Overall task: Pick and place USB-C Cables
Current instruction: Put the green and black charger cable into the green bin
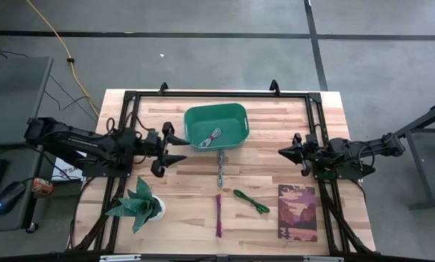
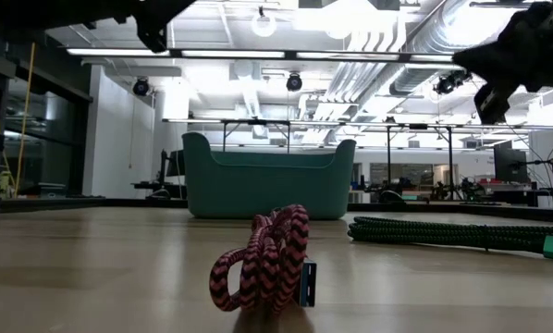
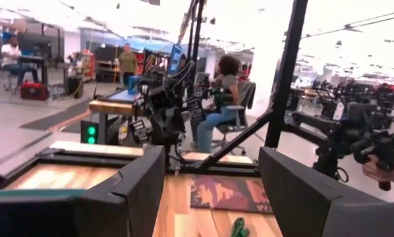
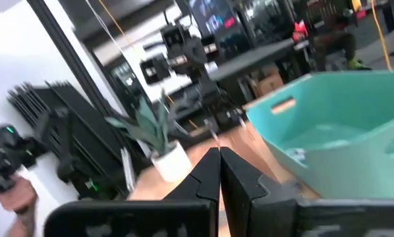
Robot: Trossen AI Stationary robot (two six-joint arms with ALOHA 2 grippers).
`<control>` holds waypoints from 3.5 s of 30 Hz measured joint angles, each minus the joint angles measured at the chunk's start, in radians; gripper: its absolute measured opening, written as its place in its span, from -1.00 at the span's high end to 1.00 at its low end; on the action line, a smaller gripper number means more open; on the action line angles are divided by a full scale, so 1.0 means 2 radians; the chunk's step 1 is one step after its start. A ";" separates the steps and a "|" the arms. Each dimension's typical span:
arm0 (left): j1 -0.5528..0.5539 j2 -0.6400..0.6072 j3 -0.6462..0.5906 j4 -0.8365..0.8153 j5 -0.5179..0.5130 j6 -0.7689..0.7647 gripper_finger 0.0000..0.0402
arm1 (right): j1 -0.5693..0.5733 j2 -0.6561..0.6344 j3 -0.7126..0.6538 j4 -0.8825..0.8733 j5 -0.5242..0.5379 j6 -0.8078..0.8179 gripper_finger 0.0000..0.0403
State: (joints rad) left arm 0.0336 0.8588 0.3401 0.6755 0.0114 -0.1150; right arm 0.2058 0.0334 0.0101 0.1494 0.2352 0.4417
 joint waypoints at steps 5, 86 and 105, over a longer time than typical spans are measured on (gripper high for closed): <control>-0.001 -0.016 0.000 -0.002 0.000 -0.015 -0.12 | 0.000 0.000 0.000 0.019 0.026 0.015 0.92; 0.049 -0.412 -0.164 -0.272 -0.095 -0.034 1.00 | 0.000 0.193 0.251 0.000 0.022 -0.147 -0.17; 0.049 -0.412 -0.163 -0.273 -0.101 -0.038 1.00 | 0.003 0.413 0.281 0.095 -0.168 -0.040 -0.17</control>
State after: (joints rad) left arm 0.1314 0.0353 0.0132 0.1303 -0.1905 -0.1905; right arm 0.2116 0.8594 0.5711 0.3394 -0.1017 0.3620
